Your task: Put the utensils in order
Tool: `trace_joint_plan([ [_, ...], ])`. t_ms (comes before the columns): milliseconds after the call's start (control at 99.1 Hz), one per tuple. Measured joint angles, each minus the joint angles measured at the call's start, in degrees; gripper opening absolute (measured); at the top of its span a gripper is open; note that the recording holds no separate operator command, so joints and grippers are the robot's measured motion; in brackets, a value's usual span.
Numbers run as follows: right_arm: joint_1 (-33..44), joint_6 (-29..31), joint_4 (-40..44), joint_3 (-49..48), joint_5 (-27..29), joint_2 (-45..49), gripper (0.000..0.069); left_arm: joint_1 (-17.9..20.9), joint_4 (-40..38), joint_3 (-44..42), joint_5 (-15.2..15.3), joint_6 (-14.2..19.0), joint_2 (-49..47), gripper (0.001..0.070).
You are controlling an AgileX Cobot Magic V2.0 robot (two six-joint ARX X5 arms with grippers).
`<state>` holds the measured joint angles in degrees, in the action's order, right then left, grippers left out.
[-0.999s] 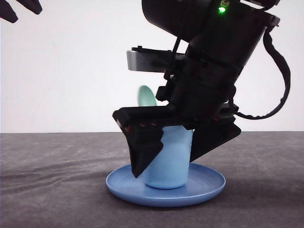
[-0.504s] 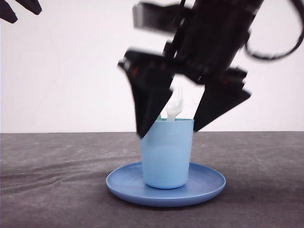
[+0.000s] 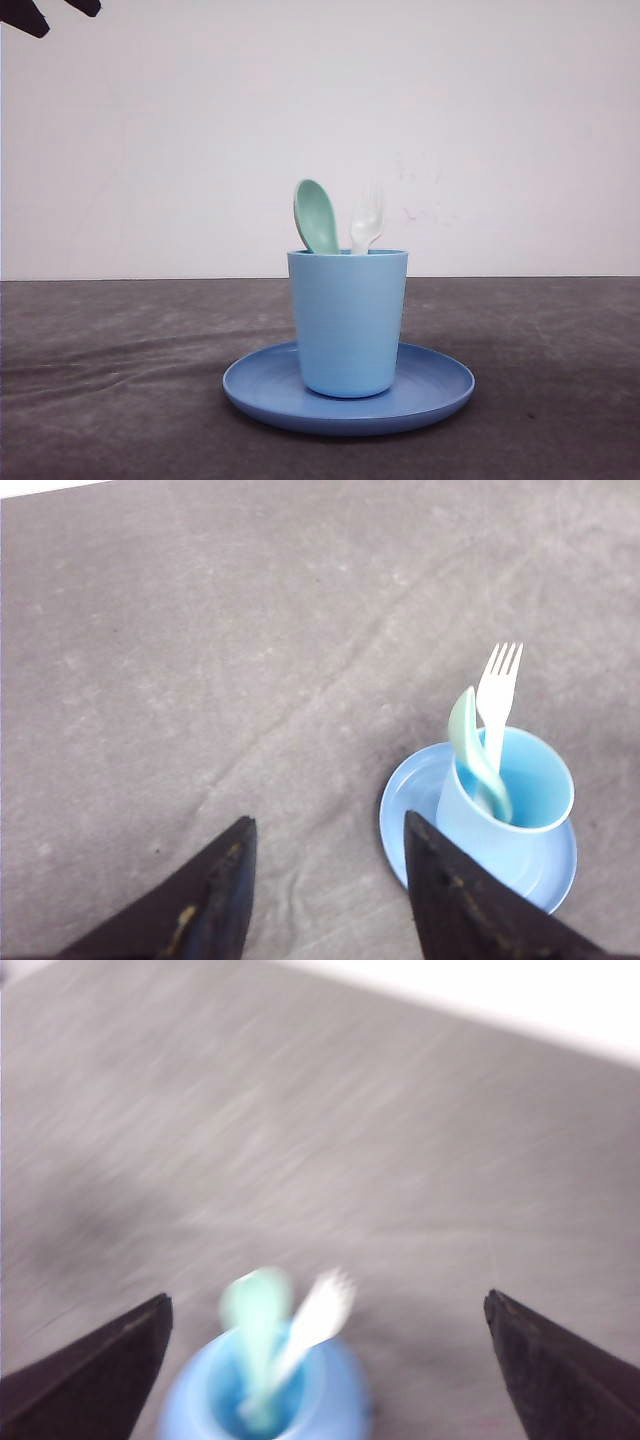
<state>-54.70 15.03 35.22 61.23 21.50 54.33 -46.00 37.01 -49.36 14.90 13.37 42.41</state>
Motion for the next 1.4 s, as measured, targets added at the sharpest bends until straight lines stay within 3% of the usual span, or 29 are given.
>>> trace_joint_plan([
  [232,0.0,-1.7,1.7,0.0,4.8,-2.7,0.062,0.0,-2.8,0.0,0.0,2.2,0.0,0.0277],
  [292,0.0,-1.7,2.0,0.0,5.3,-2.7,0.0593,0.0,-3.0,0.0,0.0,2.4,0.0,0.0276],
  [333,0.0,-1.7,2.1,0.0,5.3,-2.6,0.0522,0.0,-3.0,0.0,0.0,2.5,0.0,0.027],
  [373,0.0,-1.7,2.2,0.0,5.3,-2.6,0.0404,0.0,-3.0,0.0,0.0,2.5,0.0,0.024],
  [464,0.0,-1.9,2.3,0.0,5.3,-2.6,0.0145,0.0,-3.0,0.0,0.0,2.6,0.0,0.0083],
  [565,0.0,-2.0,2.3,0.0,5.3,-2.6,0.0038,0.0,-3.2,0.0,0.0,2.6,0.0,0.0032],
  [736,0.0,-2.0,0.3,0.0,5.4,-2.6,0.0011,0.0,-3.3,0.0,0.0,2.6,0.0,0.0025],
  [1402,0.0,-2.0,0.1,0.0,5.4,-2.6,0.001,0.0,-3.3,0.0,0.0,2.4,0.0,0.0025],
])
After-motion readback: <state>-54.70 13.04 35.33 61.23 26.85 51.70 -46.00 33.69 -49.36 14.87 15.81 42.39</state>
